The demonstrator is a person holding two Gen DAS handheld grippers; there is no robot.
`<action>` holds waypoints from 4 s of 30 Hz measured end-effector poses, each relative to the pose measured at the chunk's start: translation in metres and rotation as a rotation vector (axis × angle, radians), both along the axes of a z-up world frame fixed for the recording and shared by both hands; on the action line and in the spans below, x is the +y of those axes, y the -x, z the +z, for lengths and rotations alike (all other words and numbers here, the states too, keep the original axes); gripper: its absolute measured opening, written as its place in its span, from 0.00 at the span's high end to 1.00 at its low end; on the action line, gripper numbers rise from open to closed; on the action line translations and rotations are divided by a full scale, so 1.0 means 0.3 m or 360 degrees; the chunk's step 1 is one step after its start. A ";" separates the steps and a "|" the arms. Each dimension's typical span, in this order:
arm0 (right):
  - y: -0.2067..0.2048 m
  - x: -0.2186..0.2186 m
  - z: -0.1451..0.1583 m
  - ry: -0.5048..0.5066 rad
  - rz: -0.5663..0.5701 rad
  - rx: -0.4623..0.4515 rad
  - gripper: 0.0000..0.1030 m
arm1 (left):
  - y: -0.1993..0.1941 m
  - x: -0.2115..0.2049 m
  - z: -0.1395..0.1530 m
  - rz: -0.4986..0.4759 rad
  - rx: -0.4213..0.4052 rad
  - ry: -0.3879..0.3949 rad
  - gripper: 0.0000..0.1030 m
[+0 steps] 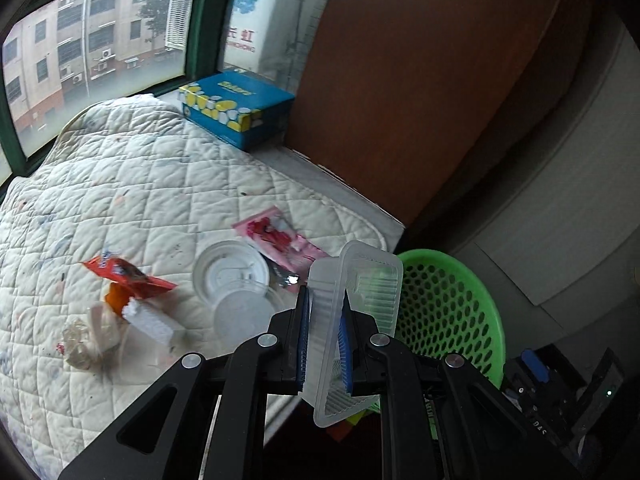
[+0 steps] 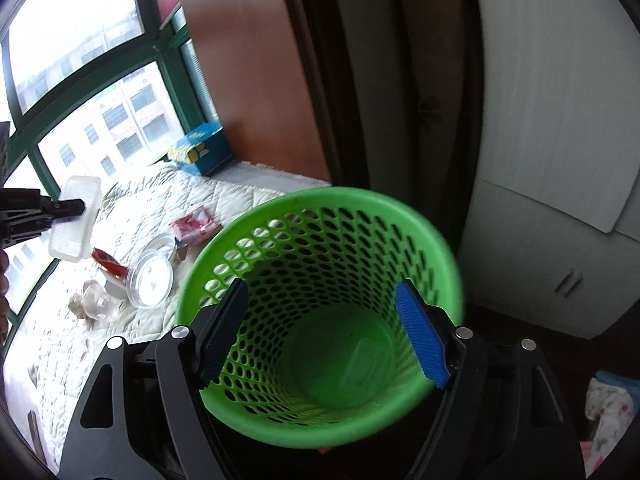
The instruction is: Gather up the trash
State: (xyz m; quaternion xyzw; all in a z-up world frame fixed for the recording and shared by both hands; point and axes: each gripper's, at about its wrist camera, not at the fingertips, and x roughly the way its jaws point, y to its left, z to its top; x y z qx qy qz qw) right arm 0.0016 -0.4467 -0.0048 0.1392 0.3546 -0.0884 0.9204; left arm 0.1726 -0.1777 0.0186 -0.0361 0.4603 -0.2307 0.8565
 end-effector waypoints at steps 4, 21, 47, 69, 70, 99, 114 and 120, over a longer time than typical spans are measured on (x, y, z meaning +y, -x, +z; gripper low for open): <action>0.059 -0.036 0.021 0.0043 -0.0057 -0.0028 0.22 | 0.012 -0.148 -0.039 -0.0120 0.0050 -0.0031 0.87; 0.145 -0.096 -0.003 0.0053 -0.0136 -0.0041 0.20 | 0.072 -0.413 -0.190 -0.0373 0.0200 -0.0083 0.52; 0.022 0.182 0.058 0.0006 0.0201 -0.0142 0.10 | 0.184 0.307 -0.087 0.0100 -0.0122 -0.0143 0.31; -0.063 0.371 0.048 -0.0018 0.0400 -0.0080 0.10 | 0.228 0.442 -0.467 0.0052 0.0101 -0.0408 0.14; -0.069 0.377 0.046 -0.0018 0.0408 -0.0075 0.10 | 0.227 0.439 -0.479 0.0038 0.0109 -0.0410 0.14; -0.343 0.718 -0.070 -0.0027 0.0829 0.0058 0.11 | 0.257 0.680 -0.313 0.0290 -0.0038 -0.0254 0.36; -0.605 0.935 -0.137 -0.0125 0.1081 0.0137 0.37 | 0.254 0.796 -0.322 0.0399 0.0003 -0.0239 0.36; -0.730 1.034 -0.149 -0.0130 0.1165 0.0143 0.37 | 0.241 0.828 -0.331 0.0432 0.0023 -0.0222 0.36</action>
